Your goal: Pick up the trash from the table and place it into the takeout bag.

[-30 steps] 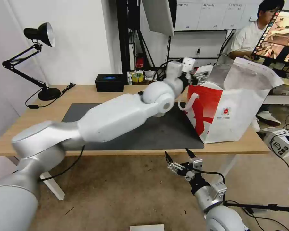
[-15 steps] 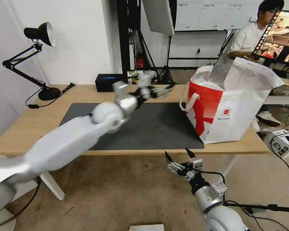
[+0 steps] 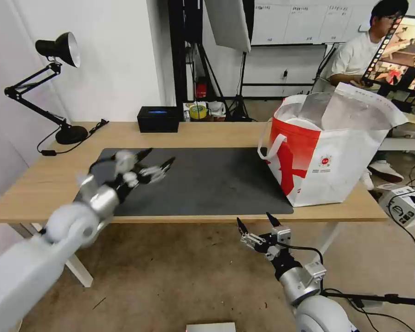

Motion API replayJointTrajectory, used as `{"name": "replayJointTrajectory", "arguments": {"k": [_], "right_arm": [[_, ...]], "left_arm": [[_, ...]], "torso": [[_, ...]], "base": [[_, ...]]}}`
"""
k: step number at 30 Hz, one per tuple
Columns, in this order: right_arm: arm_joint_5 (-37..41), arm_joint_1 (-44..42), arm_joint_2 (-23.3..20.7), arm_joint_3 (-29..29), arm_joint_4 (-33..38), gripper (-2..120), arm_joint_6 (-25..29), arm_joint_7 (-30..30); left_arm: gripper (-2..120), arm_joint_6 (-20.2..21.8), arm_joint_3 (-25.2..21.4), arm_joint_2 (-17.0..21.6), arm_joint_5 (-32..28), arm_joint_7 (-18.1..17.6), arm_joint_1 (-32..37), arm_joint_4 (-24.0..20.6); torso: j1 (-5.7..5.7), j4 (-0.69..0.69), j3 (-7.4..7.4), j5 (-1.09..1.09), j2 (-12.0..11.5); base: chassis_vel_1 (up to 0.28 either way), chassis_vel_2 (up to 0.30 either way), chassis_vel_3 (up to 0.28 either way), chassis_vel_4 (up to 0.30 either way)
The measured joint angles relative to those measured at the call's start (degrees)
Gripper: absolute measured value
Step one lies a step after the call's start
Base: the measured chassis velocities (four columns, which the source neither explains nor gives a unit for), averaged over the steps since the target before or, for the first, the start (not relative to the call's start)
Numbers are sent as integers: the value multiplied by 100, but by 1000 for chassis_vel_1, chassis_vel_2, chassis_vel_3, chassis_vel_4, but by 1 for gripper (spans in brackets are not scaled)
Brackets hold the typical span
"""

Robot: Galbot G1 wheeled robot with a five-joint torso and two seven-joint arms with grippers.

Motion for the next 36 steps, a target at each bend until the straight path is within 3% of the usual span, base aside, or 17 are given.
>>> {"name": "replayJointTrajectory", "arguments": {"k": [4,7,10,18,27,36], "right_arm": [[0,1,0,0,0,100,0,0],[0,0,0,0,0,100,0,0],[0,0,0,0,0,100,0,0],[0,0,0,0,0,100,0,0],[0,0,0,0,0,100,0,0],[0,0,0,0,0,100,0,0]], "left_arm": [[100,-109,-154,-191,291,-49,284,47],[100,-197,-469,-343,550,-121,717,36],[100,-361,-1076,-598,838,-205,1482,-22],[100,-556,-1769,-948,1077,-345,2401,-153],[100,-574,-2138,-1316,1236,-522,3057,-332],[100,-577,-2191,-1525,1334,-597,3379,-374]], "torso": [[1,-6,0,0,0],[1,-6,1,0,-1],[1,-2,1,0,0],[1,-3,1,1,0],[1,-3,1,1,-1],[1,-3,1,1,-1]], "base": [[0,0,0,0],[0,0,0,0],[0,0,0,0],[0,0,0,0],[0,0,0,0],[0,0,0,0]]}}
